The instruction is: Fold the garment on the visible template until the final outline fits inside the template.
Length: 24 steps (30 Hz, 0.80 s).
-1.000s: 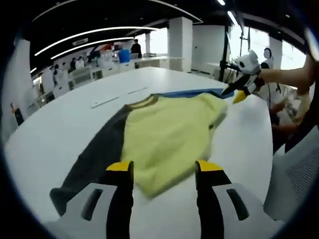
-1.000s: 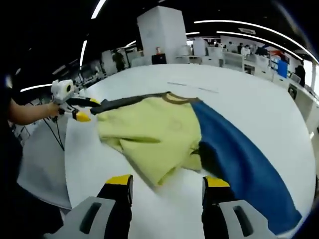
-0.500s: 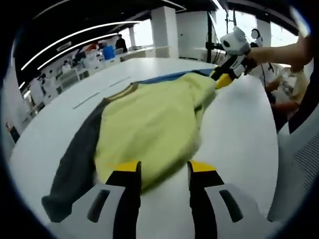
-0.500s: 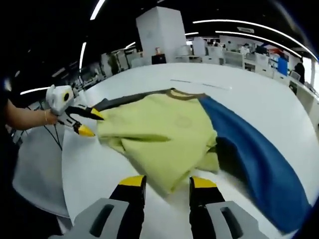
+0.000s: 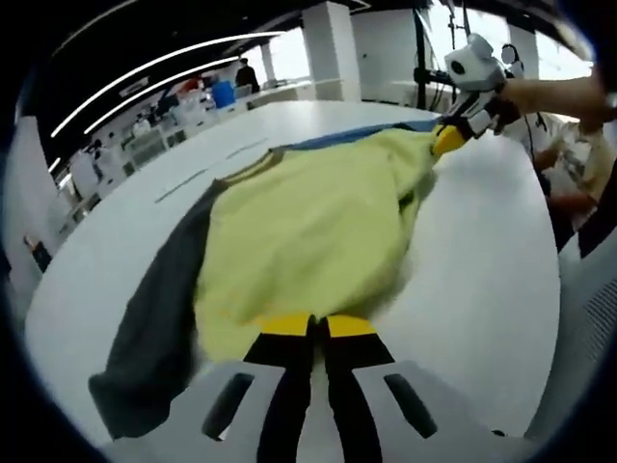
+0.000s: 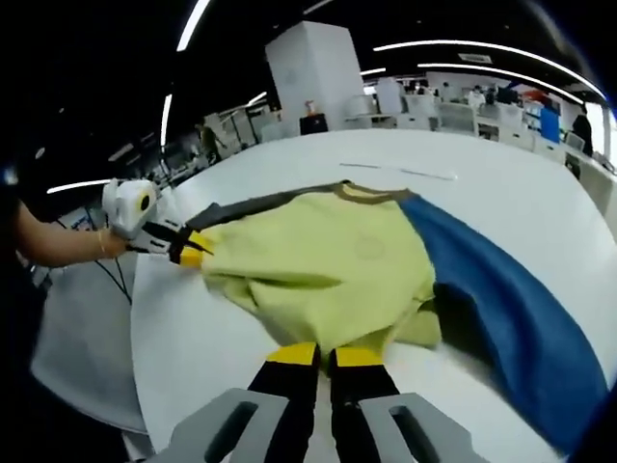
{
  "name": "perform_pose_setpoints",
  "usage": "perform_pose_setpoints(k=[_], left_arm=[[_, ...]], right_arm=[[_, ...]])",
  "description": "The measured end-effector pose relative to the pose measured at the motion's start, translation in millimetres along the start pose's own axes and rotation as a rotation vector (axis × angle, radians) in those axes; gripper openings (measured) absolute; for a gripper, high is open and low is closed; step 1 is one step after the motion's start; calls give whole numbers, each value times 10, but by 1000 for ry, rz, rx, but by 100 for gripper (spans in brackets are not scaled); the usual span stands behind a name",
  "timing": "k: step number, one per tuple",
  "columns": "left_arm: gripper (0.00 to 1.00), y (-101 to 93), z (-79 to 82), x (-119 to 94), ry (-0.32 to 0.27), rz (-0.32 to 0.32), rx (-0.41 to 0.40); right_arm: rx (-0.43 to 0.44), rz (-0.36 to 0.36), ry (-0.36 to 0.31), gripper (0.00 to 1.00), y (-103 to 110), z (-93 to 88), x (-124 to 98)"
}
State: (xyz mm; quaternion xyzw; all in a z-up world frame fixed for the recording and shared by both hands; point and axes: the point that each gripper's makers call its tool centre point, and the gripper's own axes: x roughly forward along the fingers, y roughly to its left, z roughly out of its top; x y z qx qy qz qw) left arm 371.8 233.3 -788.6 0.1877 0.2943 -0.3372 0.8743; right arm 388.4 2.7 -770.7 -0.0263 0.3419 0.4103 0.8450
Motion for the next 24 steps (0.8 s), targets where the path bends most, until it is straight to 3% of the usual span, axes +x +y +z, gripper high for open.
perform_pose_setpoints(k=[5, 14, 21, 24], left_arm=[[0, 19, 153, -103, -41, -29, -87], [0, 294, 535, -254, -139, -14, -185], [0, 553, 907, -170, -233, 34, -231], [0, 620, 992, -85, -244, 48, -239]], right_arm=[[-25, 16, -28, 0, 34, 158, -92], [-103, -3, -88, 0, -46, 583, -226], [-125, -49, -112, 0, -234, 875, -223], [-109, -79, -113, 0, -341, 944, -187]])
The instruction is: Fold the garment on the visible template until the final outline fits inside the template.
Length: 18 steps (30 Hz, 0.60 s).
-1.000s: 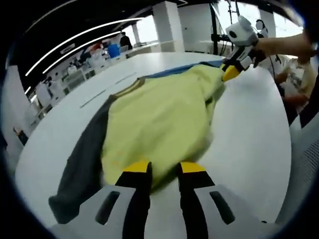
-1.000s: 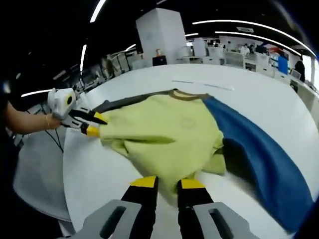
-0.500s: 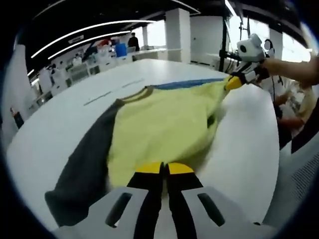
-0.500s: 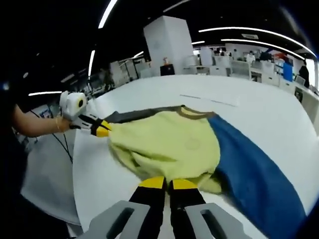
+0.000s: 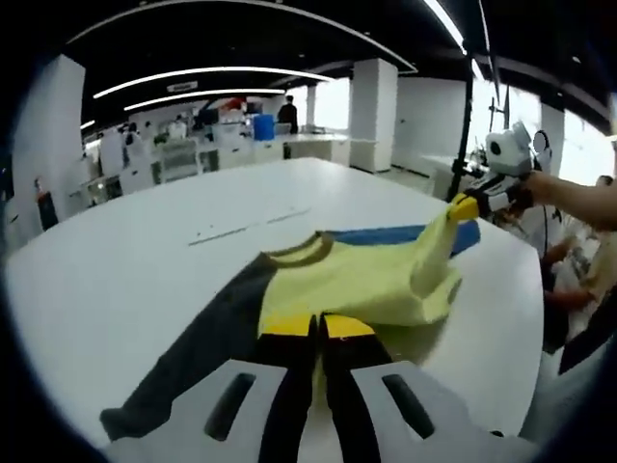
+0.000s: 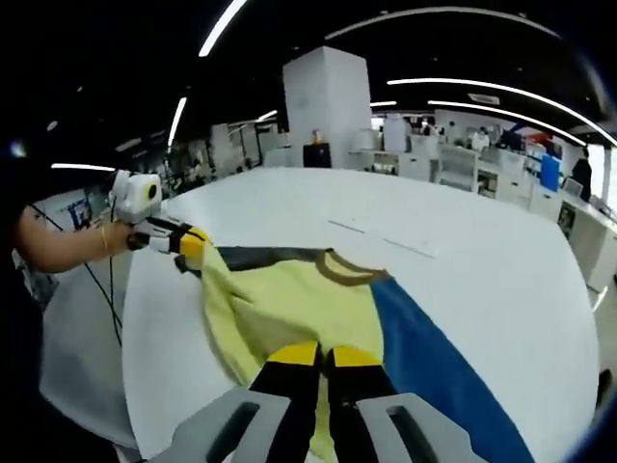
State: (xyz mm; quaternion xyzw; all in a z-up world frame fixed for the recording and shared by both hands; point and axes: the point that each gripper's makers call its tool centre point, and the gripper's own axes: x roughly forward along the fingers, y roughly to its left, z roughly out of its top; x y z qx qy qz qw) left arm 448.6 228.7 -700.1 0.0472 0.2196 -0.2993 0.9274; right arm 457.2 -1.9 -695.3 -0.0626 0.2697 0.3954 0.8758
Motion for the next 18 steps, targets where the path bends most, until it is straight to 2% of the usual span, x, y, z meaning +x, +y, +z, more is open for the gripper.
perform_pose_setpoints(k=[4, 8, 15, 18], left_arm=[[0, 66, 30, 173, 2, 21, 4], [0, 151, 10, 325, 23, 57, 38], [0, 284, -97, 576, 60, 83, 32], [0, 317, -160, 650, 88, 96, 55]], right_arm=[[34, -57, 26, 0, -182, -33, 95], [74, -85, 39, 0, -308, -91, 204], [109, -118, 67, 0, -458, -205, 398], [123, -126, 79, 0, -508, -263, 478]])
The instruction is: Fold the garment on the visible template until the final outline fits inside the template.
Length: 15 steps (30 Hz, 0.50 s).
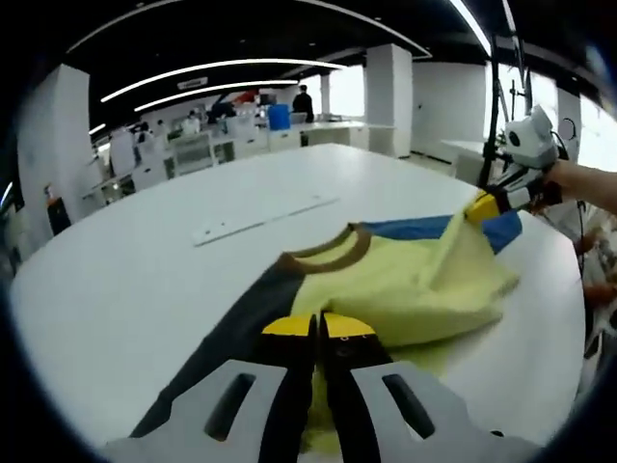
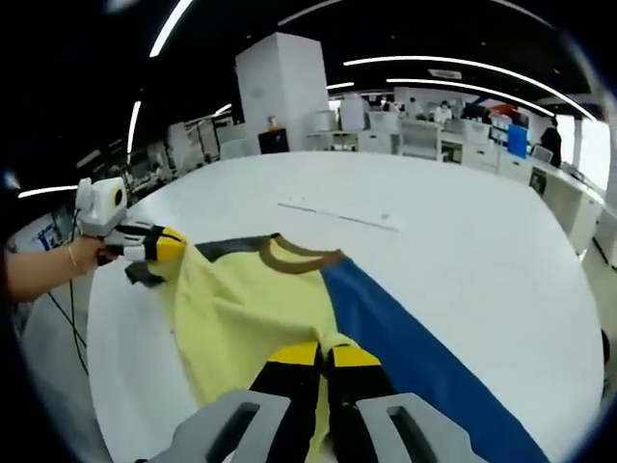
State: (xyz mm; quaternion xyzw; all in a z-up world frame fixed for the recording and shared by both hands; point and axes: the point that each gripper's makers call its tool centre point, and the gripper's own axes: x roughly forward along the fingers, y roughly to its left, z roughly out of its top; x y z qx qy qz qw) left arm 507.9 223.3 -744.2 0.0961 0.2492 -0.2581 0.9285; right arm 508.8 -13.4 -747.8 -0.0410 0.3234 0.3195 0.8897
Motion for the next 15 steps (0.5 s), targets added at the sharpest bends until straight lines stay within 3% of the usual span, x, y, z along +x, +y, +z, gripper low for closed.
perform_pose_setpoints(k=[6, 15], left_arm=[[0, 43, -114, 144, 51, 11, 59], [1, 95, -228, 232, 87, 19, 62]], right_arm=[[8, -26, 35, 0, -80, -109, 129], [57, -27, 72, 0, -152, -228, 212]])
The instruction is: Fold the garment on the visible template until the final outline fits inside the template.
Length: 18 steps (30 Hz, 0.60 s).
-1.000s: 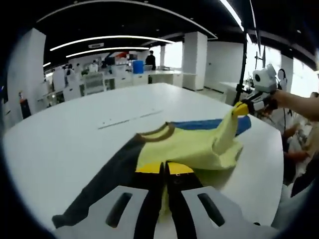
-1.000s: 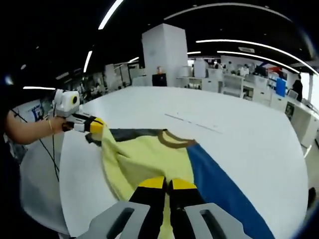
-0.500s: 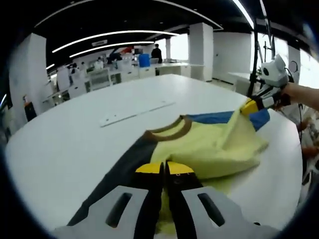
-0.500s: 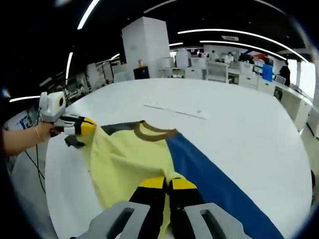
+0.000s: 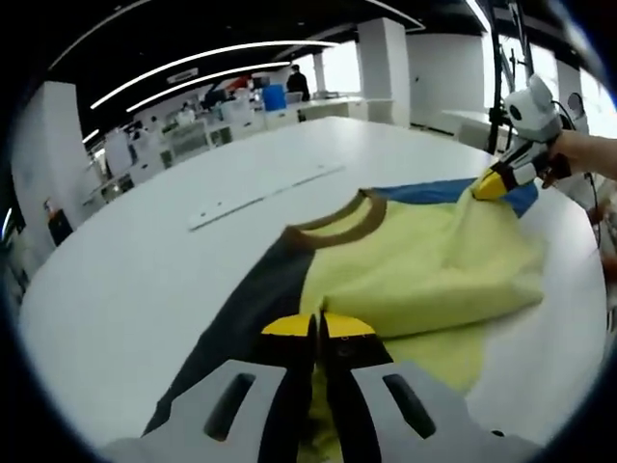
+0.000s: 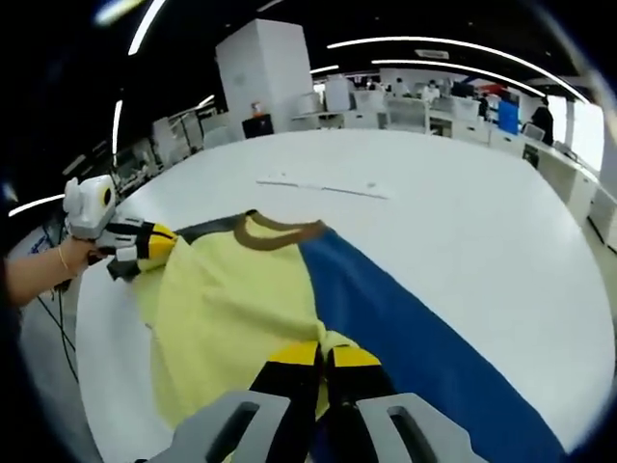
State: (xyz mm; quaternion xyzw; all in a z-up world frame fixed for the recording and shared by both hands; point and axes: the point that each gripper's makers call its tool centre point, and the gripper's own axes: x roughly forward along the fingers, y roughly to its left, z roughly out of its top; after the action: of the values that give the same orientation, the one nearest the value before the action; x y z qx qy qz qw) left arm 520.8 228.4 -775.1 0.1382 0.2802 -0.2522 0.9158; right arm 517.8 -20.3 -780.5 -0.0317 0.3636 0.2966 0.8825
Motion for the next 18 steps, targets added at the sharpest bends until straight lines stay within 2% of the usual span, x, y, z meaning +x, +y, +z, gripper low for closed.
perform_pose_setpoints(k=[3, 5, 10, 15, 18], left_arm=[[3, 6, 5, -21, 1, 4, 7], [8, 7, 20, -62, -1, 7, 17], [20, -9, 63, -227, -27, -6, 19], [30, -42, 88, -415, -69, -40, -41], [35, -55, 80, -538, -81, -45, -43]], right_arm=[[35, -14, 4, 0, -19, -12, -4], [53, -20, 4, 4, -18, -5, -34], [72, -25, 9, 23, 25, -7, -140], [70, -30, 25, 34, 78, -39, -292], [57, -28, 32, 38, 111, -55, -359]])
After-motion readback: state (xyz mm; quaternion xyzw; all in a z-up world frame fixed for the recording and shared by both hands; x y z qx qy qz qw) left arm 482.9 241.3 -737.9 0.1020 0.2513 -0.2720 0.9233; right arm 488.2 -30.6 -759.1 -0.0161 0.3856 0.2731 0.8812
